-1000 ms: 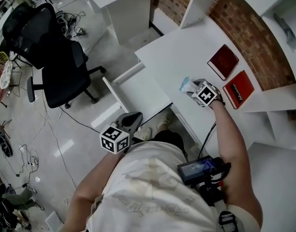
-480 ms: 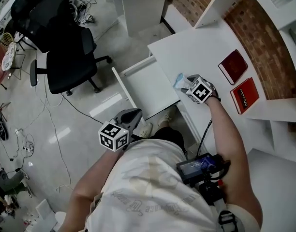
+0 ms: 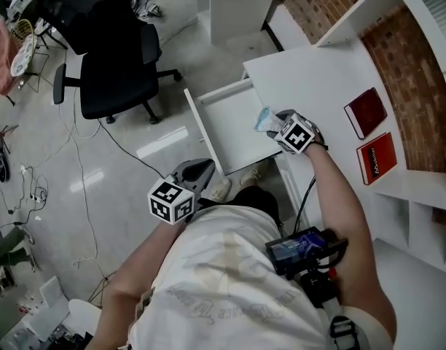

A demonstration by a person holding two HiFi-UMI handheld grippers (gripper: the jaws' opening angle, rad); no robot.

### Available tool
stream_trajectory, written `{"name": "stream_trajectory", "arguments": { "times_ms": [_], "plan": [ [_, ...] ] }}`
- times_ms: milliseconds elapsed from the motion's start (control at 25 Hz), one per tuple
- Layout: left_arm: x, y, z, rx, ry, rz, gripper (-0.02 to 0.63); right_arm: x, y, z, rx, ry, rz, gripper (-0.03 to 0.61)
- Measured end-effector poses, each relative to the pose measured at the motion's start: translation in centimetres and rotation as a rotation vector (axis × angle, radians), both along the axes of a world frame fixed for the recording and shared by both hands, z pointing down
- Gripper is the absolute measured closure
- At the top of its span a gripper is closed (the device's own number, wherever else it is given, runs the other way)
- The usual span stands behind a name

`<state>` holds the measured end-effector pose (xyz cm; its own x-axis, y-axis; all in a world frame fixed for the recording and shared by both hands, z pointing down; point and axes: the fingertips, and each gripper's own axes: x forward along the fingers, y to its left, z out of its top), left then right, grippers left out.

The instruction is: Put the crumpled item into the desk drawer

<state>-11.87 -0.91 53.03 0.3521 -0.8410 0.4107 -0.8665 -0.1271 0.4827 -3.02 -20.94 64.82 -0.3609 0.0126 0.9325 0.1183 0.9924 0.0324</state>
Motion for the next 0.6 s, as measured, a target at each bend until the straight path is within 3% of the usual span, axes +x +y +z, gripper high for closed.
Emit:
{"name": "stream_trajectory", "arguments": {
  "times_ms": [600],
  "plan": [
    [-2.7, 2.0, 0.0, -0.021, 0.008, -0.177, 0.586, -6.4, 3.2, 1.7, -0.014, 0.044, -0.273, 0.301]
  ]
}}
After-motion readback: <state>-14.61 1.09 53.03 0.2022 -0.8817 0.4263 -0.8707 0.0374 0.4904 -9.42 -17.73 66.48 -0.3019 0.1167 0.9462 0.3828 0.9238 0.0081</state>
